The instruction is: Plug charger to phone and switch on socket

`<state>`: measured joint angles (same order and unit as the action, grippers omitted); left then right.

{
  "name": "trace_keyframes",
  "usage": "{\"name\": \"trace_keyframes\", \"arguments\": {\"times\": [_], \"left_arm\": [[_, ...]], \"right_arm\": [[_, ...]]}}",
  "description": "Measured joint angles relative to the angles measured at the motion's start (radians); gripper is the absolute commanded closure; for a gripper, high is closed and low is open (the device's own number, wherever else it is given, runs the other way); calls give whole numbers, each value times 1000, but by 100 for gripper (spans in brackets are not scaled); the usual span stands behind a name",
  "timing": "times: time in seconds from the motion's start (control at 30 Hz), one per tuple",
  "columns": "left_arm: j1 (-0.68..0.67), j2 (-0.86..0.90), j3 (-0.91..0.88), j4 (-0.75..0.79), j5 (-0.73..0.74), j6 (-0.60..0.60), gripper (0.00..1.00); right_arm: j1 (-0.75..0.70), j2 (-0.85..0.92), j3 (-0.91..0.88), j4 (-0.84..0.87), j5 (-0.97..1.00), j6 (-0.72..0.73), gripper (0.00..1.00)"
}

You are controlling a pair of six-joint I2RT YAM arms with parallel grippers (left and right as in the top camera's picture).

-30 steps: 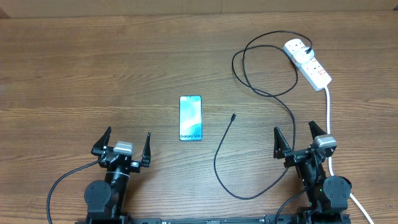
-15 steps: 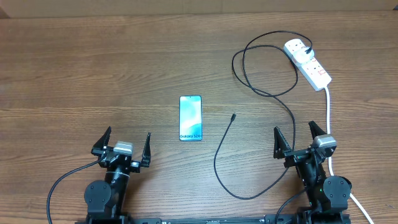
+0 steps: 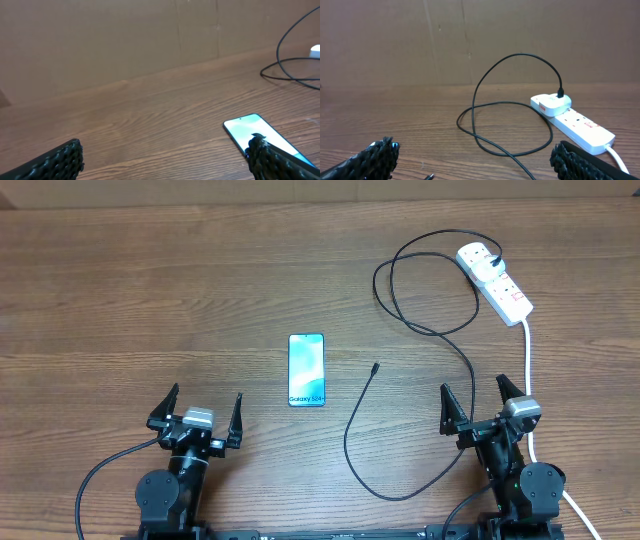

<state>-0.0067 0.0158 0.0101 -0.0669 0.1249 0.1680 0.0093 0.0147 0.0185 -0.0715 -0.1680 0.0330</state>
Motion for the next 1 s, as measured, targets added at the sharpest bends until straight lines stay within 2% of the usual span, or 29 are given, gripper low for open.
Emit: {"name": "trace_keyframes", "arguments": {"times": [0.2, 0.37, 0.47, 0.57, 0.67, 0.77, 0.87, 1.0], "left_arm": [[0, 0, -1, 10, -13, 25, 0], [0, 0, -2, 126, 176, 14, 0], [0, 0, -2, 248, 317, 12, 0], [0, 0, -2, 434, 431, 6, 0], [0, -1, -2, 623, 478, -3, 0], [0, -1, 2, 750, 468, -8, 0], [0, -1, 46, 729, 415, -8, 0], [0, 10, 183, 558, 334, -10, 0]], "right_arm": [[0, 0, 0, 0, 0, 0, 0], [0, 0, 0, 0, 0, 0, 0], [0, 0, 0, -1, 0, 0, 0], [0, 0, 0, -1, 0, 0, 0], [0, 0, 0, 0, 0, 0, 0], [0, 0, 0, 0, 0, 0, 0], [0, 0, 0, -1, 0, 0, 0], [0, 0, 0, 0, 0, 0, 0]]}}
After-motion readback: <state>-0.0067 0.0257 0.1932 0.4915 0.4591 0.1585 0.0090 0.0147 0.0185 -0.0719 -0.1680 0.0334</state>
